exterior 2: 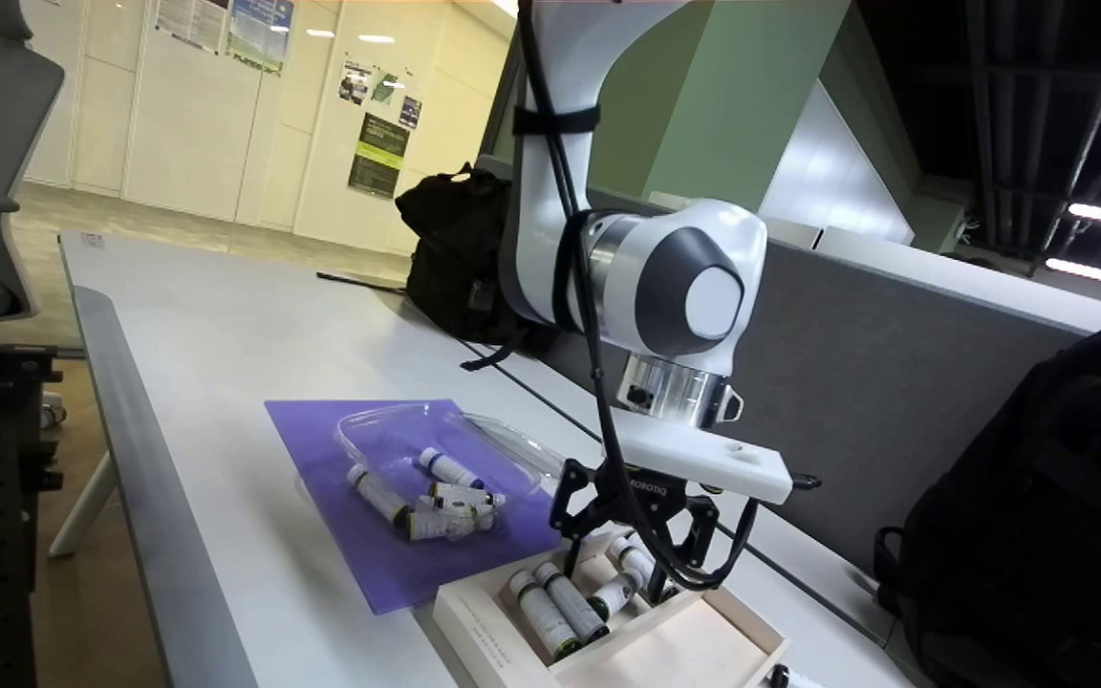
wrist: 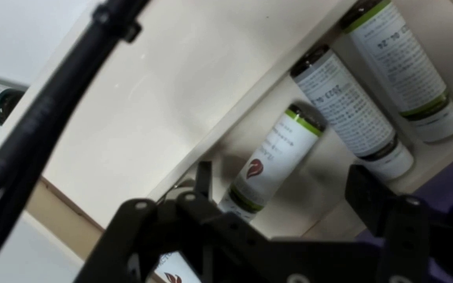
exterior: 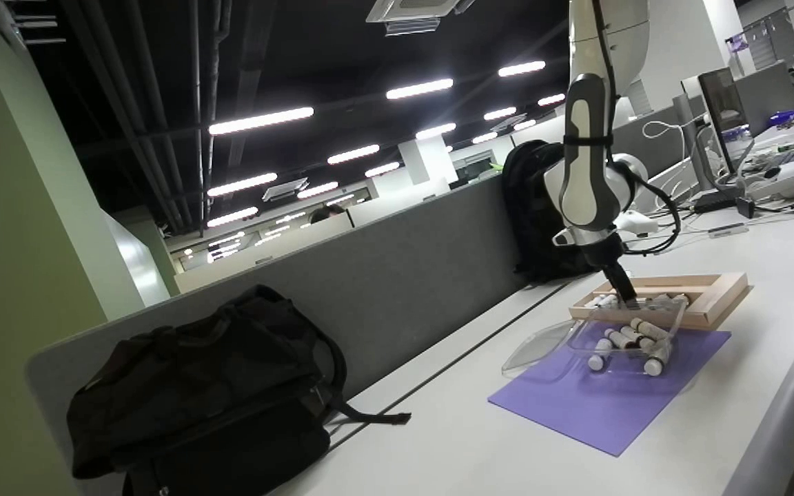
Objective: Put five bottles on the tray
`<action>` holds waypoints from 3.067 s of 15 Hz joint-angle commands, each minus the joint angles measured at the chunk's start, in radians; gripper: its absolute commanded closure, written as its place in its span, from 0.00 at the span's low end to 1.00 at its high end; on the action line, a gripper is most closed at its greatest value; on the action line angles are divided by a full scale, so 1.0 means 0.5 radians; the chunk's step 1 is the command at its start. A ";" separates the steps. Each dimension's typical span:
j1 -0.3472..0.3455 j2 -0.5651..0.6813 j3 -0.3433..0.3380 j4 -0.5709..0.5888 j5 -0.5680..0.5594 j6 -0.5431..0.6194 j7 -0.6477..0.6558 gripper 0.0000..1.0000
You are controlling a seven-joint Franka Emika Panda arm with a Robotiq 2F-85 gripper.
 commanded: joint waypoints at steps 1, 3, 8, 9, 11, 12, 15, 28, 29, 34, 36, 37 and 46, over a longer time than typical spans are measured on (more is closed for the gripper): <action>-0.020 0.032 0.015 0.039 -0.009 0.001 0.086 0.45; -0.015 0.040 0.010 0.045 -0.011 -0.009 0.103 0.60; 0.003 0.019 -0.007 0.038 -0.053 -0.057 0.105 0.93; 0.012 -0.002 -0.013 0.032 -0.084 -0.087 0.079 0.96; 0.023 -0.027 -0.017 0.012 -0.161 -0.096 0.017 0.93; 0.037 -0.036 -0.027 0.000 -0.213 -0.108 -0.005 0.93; 0.055 -0.045 -0.034 -0.026 -0.368 -0.099 -0.095 0.93; -0.109 -0.162 0.149 -0.230 -0.449 0.218 -0.853 0.93; -0.125 -0.169 0.166 -0.246 -0.434 0.215 -0.913 0.93; -0.173 -0.206 0.208 -0.298 -0.316 0.178 -1.141 0.25; -0.149 -0.233 0.192 -0.305 -0.271 0.151 -1.150 0.13; -0.136 -0.250 0.187 -0.306 -0.243 0.135 -1.138 0.05; 0.127 -0.432 -0.042 -0.232 -0.325 -0.147 -0.875 0.00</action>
